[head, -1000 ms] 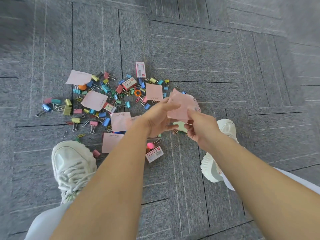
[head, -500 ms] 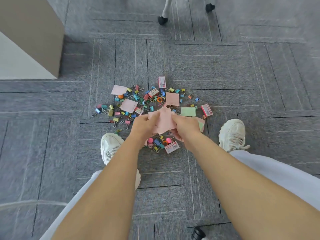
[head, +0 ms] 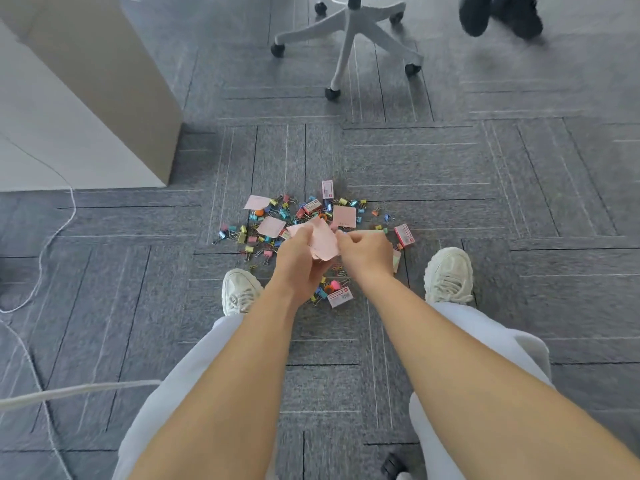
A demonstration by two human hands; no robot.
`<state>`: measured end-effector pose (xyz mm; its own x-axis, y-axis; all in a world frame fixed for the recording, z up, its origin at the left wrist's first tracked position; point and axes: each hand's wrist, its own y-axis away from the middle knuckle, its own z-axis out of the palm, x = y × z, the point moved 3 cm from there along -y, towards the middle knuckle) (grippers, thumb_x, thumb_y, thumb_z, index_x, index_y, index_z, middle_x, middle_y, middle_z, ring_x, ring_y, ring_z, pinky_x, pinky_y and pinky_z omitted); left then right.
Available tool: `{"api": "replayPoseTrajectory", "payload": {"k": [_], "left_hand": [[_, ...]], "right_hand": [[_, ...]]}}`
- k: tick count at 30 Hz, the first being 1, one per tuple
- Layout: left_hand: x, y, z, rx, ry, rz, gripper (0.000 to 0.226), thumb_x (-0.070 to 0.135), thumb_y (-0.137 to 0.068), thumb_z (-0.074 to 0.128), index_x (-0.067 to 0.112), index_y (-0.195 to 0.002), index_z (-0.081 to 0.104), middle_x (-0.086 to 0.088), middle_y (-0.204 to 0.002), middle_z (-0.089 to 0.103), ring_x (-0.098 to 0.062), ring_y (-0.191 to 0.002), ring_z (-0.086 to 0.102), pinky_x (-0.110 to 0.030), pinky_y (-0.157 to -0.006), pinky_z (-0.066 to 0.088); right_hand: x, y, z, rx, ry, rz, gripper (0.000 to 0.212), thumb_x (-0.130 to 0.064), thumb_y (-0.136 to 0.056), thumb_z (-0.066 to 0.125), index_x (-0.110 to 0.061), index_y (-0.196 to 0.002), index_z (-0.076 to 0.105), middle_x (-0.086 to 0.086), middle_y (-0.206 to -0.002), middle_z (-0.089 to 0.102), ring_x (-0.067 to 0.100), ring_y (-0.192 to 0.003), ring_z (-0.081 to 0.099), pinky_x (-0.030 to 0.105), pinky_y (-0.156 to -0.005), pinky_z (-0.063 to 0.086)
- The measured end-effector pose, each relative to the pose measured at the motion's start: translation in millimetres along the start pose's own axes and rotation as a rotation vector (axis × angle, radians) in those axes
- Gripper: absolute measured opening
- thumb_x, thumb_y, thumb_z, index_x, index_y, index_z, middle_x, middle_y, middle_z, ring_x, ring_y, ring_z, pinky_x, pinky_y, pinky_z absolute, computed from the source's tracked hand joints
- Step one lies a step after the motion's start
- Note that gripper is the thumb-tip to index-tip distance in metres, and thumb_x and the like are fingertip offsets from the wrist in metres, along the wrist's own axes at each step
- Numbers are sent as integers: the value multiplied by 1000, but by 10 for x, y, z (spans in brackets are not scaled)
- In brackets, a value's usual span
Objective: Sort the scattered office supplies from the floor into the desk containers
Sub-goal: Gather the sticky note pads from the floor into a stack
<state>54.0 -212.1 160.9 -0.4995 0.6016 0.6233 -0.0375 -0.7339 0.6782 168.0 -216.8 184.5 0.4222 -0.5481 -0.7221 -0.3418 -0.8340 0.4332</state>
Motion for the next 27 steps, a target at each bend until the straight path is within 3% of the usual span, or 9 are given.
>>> {"api": "replayPoseTrajectory", "payload": {"k": [3, 6, 10, 12, 16, 20, 22, 25, 27], "left_hand": [[64, 29, 73, -26, -27, 35, 29, 26, -106, 40, 8, -103, 63, -10, -92, 73, -21, -85, 69, -40, -85, 52], [190, 4, 122, -40, -42, 70, 24, 30, -103, 48, 11, -99, 62, -6, -84, 69, -16, -77, 66, -36, -82, 52], [336, 16, 207, -131, -66, 108, 26, 33, -100, 54, 10, -111, 59, -7, -92, 65, -16, -80, 66, -30, -73, 56], [383, 38, 270, -151, -70, 103, 34, 33, -98, 57, 8, -121, 56, -13, -103, 65, -20, -90, 65, -33, -78, 57], [472, 36, 375, -112, -66, 85, 22, 17, -99, 54, 6, -117, 59, -17, -116, 67, -23, -100, 66, -40, -93, 52], [654, 6, 391, -19, -118, 126, 19, 9, -104, 41, 5, -106, 59, -14, -101, 70, -26, -94, 67, -43, -88, 54], [824, 15, 327, 29, -160, 146, 16, 12, -106, 38, 12, -107, 54, -16, -109, 69, -28, -97, 68, -42, -81, 57], [1076, -5, 74, 72, -154, 158, 17, 14, -107, 36, 13, -115, 52, -15, -108, 73, -27, -92, 71, -49, -85, 58], [1197, -14, -109, 107, -106, 128, 19, 15, -105, 42, 9, -121, 51, -15, -105, 74, -29, -90, 72, -50, -82, 59]], "right_hand": [[-82, -7, -55, 50, 34, -84, 35, -33, -91, 61, -14, -61, 66, 5, -65, 66, 24, -67, 56, 29, -56, 35], [-143, -89, -123, -20, 67, -133, 22, -30, -90, 62, -19, -72, 68, 1, -74, 64, 19, -72, 55, 26, -57, 34], [-141, -239, -134, -99, -51, -38, 27, -27, -87, 65, -15, -63, 67, 1, -66, 61, 26, -72, 56, 28, -59, 43], [-173, -294, -128, -91, -144, 16, 36, -26, -85, 68, -19, -51, 59, 0, -59, 58, 27, -69, 56, 34, -62, 45], [-349, -371, -96, -110, -195, -68, 29, -29, -87, 68, -20, -60, 66, 1, -77, 72, 24, -81, 66, 39, -75, 54], [-492, -481, -49, -108, -206, -152, 31, -33, -88, 68, -20, -60, 65, 1, -69, 70, 23, -73, 64, 37, -69, 51], [-537, -591, -23, -88, -239, -151, 33, -37, -89, 64, -15, -65, 70, -4, -58, 64, 18, -62, 58, 31, -62, 46], [-425, -891, 155, -53, -244, -46, 45, -41, -89, 56, -1, -71, 66, 2, -60, 58, 22, -61, 50, 33, -60, 39], [-260, -1113, 406, -107, -203, 37, 37, -43, -82, 55, -10, -69, 63, 5, -63, 56, 23, -63, 47, 37, -60, 36]]}}
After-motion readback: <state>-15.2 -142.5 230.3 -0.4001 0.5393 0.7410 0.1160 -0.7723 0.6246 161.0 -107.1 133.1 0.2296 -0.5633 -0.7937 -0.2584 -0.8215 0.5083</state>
